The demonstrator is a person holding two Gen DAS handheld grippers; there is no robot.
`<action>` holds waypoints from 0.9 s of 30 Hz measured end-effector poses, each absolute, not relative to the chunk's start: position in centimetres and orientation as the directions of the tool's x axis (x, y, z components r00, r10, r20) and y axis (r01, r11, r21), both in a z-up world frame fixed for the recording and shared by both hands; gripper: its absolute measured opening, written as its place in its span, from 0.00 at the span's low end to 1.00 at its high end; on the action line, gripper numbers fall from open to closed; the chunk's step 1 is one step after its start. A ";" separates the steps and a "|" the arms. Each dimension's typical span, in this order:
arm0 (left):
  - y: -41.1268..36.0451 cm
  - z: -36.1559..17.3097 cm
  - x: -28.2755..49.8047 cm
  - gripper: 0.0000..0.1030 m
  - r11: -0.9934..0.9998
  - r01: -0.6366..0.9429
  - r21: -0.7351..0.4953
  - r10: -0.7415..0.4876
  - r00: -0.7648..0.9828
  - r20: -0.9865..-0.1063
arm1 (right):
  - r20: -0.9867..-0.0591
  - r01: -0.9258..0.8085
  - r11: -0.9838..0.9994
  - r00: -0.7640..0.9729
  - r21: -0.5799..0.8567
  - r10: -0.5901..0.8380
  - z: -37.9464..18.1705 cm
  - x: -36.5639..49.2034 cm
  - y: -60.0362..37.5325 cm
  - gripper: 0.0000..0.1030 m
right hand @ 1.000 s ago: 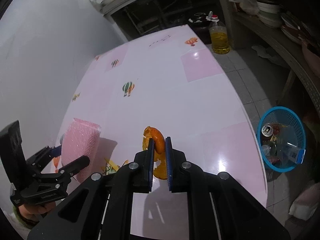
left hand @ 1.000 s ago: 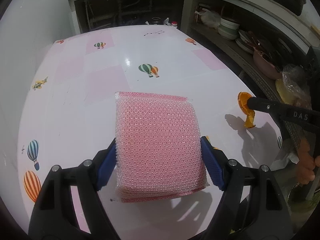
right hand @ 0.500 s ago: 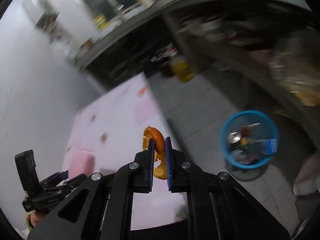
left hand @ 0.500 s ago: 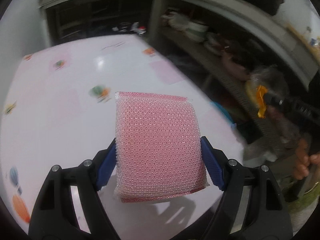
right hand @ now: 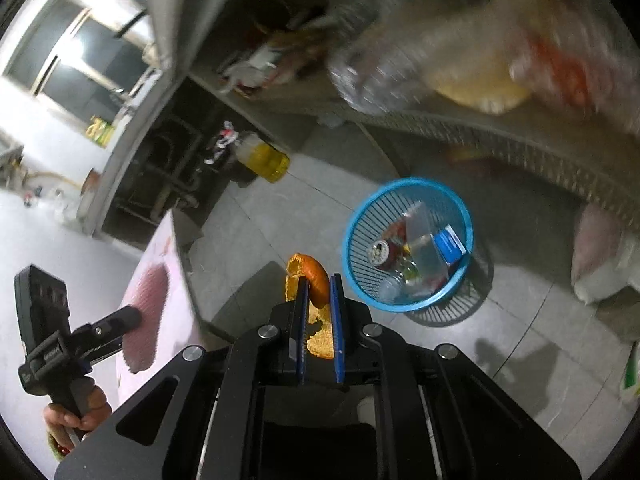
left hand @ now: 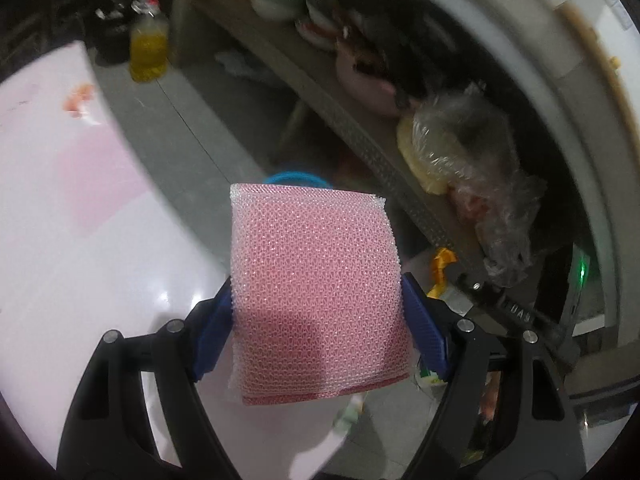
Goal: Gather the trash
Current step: 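Carry the sponge and orange peel over the blue wastebasket with both grippers, then open both grippers to drop the sponge and peel into the wastebasket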
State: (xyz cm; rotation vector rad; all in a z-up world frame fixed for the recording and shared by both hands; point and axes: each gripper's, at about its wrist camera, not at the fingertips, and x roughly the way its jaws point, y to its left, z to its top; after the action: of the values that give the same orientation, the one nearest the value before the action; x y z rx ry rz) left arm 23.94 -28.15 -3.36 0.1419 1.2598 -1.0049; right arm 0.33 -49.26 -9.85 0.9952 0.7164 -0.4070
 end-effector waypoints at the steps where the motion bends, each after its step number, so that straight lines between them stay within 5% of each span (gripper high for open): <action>1: -29.9 -4.3 24.2 0.73 0.587 0.699 -0.408 -0.528 -0.052 -0.848 | -0.711 0.618 0.482 0.703 0.621 0.014 -10.8 0.8 -49.6 0.10; 8: -39.4 -9.9 28.0 0.80 0.627 0.653 -0.425 -0.479 -0.107 -0.871 | -0.701 0.638 0.373 0.712 0.674 0.049 -16.9 6.0 -55.4 0.14; 11: -41.0 -10.9 29.5 0.81 0.659 0.637 -0.400 -0.473 -0.063 -0.879 | -0.717 0.655 0.356 0.695 0.666 0.063 -20.3 8.9 -57.4 0.37; 18: -37.8 -9.3 29.1 0.81 0.627 0.624 -0.467 -0.545 -0.078 -0.835 | -0.770 0.709 0.367 0.637 0.602 0.031 -23.6 9.1 -55.8 0.38; 27: -31.6 -4.9 24.6 0.81 0.578 0.698 -0.423 -0.600 0.012 -0.800 | -0.787 0.703 0.469 0.616 0.535 -0.024 -19.8 5.6 -51.5 0.38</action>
State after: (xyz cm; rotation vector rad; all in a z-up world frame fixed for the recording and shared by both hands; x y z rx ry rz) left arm 24.62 -31.58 -4.94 0.1021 1.1847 -1.0137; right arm 5.63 -51.54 -19.76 0.9938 0.8011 -0.5095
